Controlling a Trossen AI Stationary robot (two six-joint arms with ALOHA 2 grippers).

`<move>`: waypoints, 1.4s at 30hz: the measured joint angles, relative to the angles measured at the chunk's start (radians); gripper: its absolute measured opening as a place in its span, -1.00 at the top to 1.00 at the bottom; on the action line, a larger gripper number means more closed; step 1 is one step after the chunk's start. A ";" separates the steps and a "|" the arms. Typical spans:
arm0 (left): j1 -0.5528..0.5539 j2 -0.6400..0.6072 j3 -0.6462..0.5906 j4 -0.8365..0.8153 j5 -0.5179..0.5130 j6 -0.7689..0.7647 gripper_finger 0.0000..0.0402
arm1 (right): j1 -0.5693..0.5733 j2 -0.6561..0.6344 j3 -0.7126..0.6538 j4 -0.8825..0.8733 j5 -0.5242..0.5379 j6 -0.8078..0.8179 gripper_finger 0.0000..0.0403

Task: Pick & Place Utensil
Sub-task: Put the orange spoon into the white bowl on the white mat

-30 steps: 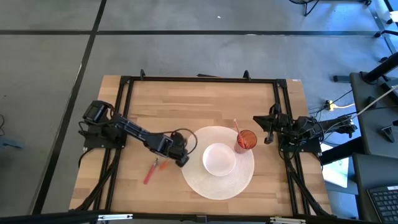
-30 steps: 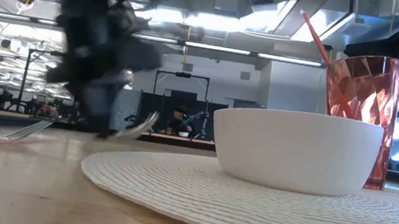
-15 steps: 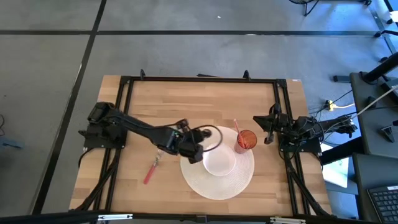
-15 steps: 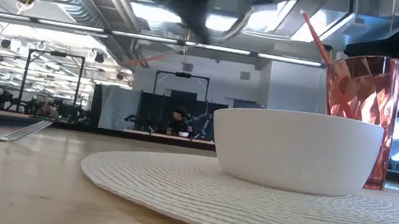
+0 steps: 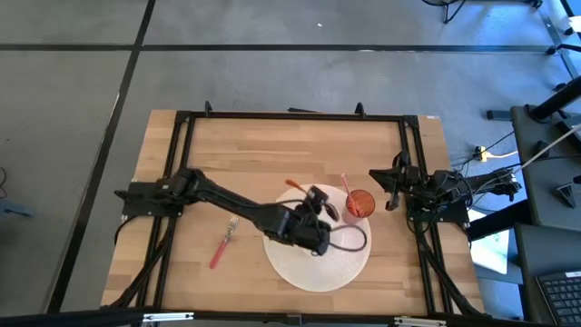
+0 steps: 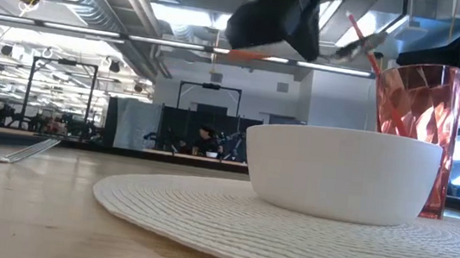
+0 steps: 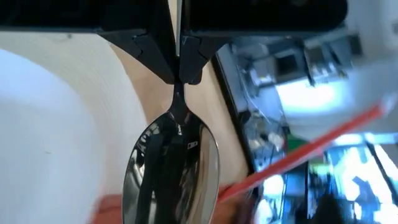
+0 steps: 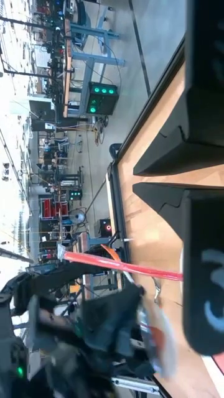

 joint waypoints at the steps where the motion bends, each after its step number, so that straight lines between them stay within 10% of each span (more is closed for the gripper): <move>1: -0.007 0.013 0.005 0.001 0.000 0.032 0.99 | 0.000 0.000 0.000 0.000 0.000 0.000 0.85; 42: -0.057 0.161 0.011 0.011 0.020 0.433 0.98 | 0.000 0.000 0.000 -0.015 -0.001 0.022 0.85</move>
